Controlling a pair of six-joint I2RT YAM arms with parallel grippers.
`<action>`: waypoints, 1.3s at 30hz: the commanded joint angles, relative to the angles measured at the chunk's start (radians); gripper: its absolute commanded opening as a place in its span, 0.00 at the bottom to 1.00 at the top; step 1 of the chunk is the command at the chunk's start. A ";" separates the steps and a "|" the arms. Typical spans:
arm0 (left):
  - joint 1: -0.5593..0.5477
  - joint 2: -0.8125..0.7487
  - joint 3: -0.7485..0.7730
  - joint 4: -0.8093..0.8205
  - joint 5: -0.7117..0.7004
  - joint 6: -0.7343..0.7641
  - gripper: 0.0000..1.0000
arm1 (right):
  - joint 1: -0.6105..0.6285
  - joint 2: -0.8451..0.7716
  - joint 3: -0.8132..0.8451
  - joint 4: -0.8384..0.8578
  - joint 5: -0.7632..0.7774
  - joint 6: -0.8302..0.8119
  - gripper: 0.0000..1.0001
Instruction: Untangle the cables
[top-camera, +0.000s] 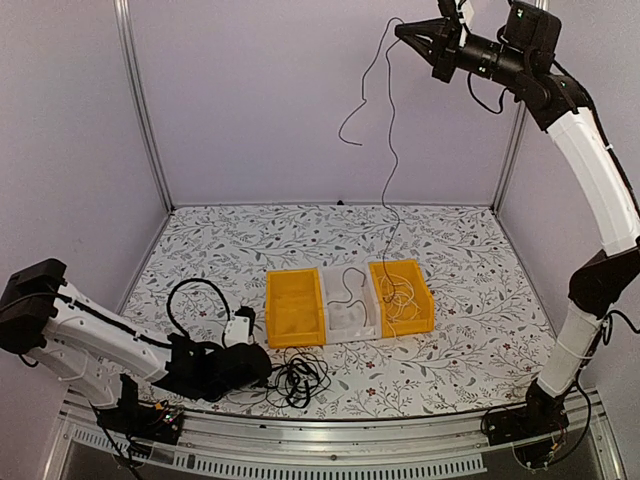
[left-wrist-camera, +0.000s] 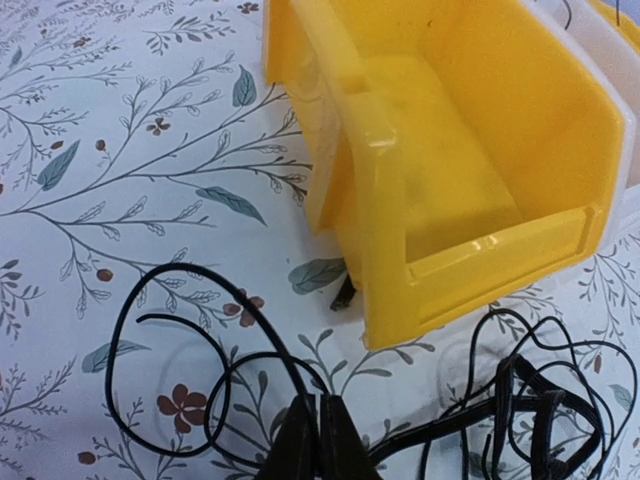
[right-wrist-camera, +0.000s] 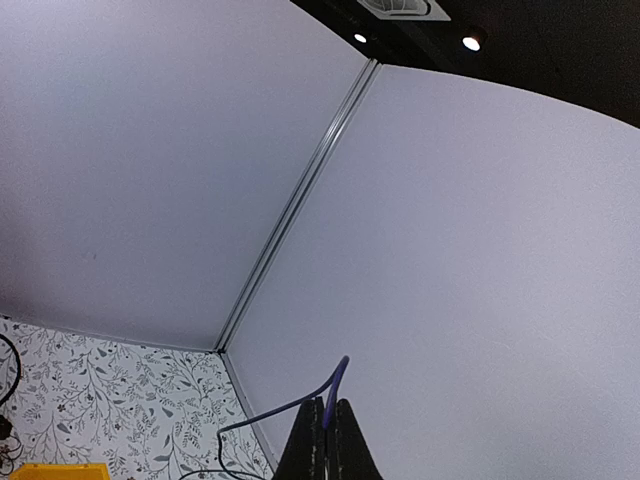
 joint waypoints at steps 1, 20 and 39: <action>0.016 0.015 0.021 -0.007 0.003 0.011 0.00 | 0.023 0.022 0.080 0.001 0.021 -0.016 0.00; 0.029 0.064 0.064 -0.018 0.021 0.040 0.00 | 0.057 0.031 0.066 -0.006 0.005 0.004 0.00; 0.033 0.062 0.058 -0.026 0.022 0.028 0.00 | 0.146 0.074 0.052 -0.017 0.040 -0.026 0.00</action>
